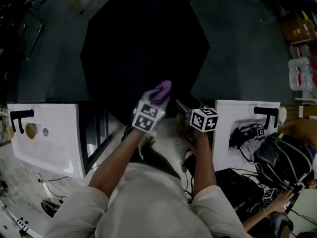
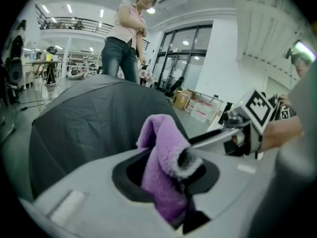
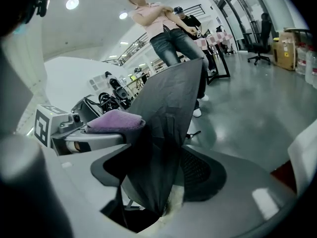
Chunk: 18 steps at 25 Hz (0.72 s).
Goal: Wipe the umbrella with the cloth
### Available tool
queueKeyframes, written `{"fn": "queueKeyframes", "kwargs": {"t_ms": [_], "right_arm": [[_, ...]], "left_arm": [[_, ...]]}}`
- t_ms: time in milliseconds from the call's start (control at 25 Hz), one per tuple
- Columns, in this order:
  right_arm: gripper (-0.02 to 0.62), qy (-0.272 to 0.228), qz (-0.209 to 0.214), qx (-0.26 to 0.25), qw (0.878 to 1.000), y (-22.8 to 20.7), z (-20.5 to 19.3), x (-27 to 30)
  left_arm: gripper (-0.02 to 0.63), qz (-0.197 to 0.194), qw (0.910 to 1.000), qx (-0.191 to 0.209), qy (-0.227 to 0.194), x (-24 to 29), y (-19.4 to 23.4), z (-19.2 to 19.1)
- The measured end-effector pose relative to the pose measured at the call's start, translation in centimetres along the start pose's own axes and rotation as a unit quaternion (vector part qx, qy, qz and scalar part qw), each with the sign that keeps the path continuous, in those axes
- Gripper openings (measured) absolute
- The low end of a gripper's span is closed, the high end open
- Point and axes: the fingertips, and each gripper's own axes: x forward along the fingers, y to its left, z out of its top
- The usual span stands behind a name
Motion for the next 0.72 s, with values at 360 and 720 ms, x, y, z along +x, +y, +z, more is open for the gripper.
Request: {"fn": "queueKeyframes", "kwargs": {"t_ms": [360, 720], "right_arm": [[0.322, 0.019, -0.039, -0.013, 0.999, -1.2, -1.4, -1.3], [0.321, 0.012, -0.052, -0.015, 0.998, 0.8, -0.6, -1.9]], "left_arm": [[0.118, 0.06, 0.9972, -0.002, -0.045, -6.1, 5.3, 3.7], [0.12, 0.185, 0.9796, -0.039, -0.067, -14.2, 18.4, 5.9]]}}
